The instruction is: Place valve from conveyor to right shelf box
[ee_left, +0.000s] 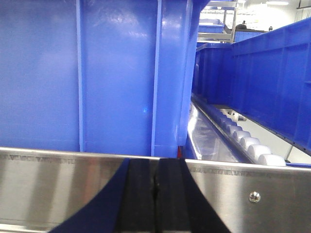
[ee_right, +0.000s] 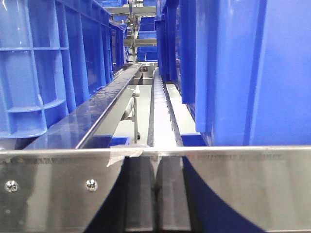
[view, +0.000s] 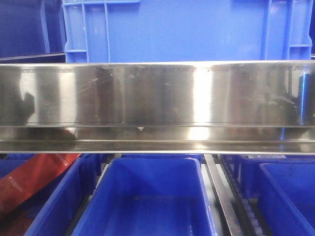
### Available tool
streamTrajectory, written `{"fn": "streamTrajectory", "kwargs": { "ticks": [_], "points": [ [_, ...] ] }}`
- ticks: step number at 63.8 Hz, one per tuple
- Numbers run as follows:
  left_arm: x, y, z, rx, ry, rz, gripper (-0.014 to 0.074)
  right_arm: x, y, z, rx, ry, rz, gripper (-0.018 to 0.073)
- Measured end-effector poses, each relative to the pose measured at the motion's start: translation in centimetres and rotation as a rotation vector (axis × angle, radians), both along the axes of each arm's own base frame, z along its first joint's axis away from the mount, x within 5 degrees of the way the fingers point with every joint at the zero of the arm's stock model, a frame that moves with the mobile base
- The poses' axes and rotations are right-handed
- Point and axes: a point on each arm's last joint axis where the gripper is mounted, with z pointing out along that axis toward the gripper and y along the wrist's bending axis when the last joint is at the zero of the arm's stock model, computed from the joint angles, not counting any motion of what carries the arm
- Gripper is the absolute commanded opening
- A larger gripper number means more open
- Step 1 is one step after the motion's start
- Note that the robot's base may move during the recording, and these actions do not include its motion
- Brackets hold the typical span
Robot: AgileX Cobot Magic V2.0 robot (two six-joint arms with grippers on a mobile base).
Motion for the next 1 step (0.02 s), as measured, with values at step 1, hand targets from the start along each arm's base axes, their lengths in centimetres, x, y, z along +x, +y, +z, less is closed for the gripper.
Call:
{"fn": "streamTrajectory", "kwargs": {
  "ticks": [1],
  "points": [
    [0.00, 0.00, 0.00, 0.000, 0.000, 0.000, -0.0111, 0.00, 0.00, 0.00, 0.000, 0.000, 0.000, -0.0162]
  ]
}}
